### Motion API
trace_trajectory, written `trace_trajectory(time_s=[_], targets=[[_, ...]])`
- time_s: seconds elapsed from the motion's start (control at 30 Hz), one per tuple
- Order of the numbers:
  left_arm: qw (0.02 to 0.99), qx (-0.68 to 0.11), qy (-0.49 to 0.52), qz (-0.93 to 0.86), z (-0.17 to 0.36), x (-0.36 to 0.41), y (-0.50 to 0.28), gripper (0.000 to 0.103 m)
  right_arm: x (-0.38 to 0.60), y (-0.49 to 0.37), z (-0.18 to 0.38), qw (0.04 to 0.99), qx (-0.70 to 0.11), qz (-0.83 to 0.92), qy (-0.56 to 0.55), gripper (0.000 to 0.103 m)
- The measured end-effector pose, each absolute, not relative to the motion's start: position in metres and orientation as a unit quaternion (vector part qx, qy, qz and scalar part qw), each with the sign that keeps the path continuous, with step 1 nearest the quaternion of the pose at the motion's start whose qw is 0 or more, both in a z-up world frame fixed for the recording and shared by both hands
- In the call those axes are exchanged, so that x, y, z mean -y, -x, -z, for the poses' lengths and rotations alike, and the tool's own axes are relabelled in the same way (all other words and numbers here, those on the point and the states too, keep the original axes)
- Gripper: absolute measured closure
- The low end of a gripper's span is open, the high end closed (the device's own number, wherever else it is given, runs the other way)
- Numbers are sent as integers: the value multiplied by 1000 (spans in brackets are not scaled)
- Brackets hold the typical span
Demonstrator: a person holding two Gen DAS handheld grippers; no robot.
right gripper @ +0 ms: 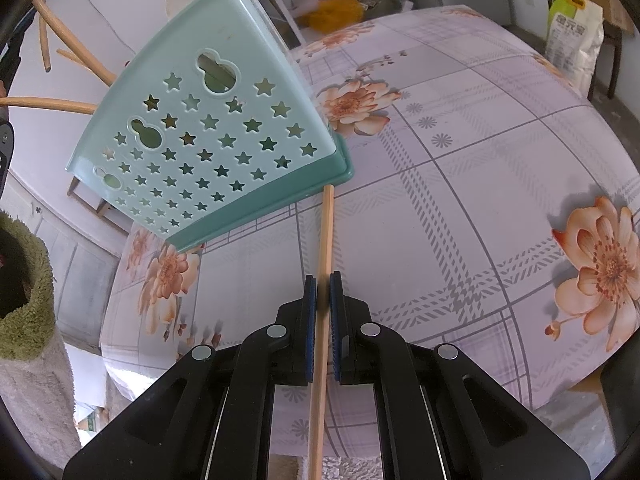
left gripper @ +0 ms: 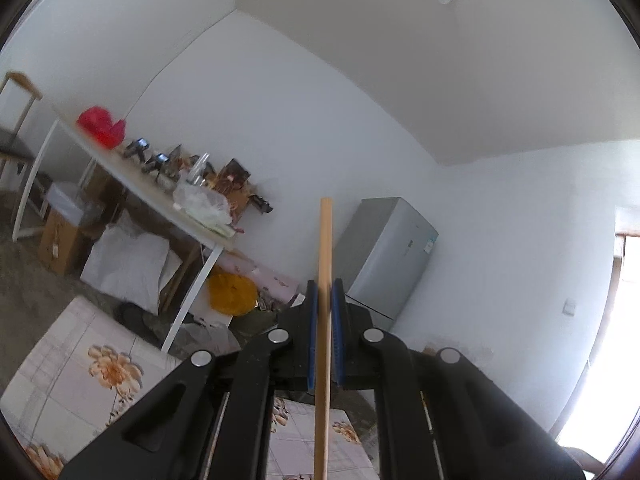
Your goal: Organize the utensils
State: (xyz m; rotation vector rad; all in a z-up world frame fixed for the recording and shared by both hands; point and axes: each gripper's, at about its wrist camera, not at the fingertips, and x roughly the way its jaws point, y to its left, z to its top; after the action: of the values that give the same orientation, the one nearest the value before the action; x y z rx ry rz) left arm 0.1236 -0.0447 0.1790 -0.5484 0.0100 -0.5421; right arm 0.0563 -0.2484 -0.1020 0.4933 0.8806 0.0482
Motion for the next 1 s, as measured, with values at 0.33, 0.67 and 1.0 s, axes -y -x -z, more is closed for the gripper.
trace_trajectory(time_s=[0.33, 0.67, 1.0], targets=[[929, -4, 253, 271, -180, 48, -124, 97, 250, -59, 102, 874, -422, -24, -240, 98], [931, -3, 240, 274, -183, 50, -125, 97, 250, -59, 103, 874, -421, -24, -242, 98], [939, -12, 203, 278, -188, 45, -116, 97, 251, -58, 103, 874, -421, -24, -243, 98]])
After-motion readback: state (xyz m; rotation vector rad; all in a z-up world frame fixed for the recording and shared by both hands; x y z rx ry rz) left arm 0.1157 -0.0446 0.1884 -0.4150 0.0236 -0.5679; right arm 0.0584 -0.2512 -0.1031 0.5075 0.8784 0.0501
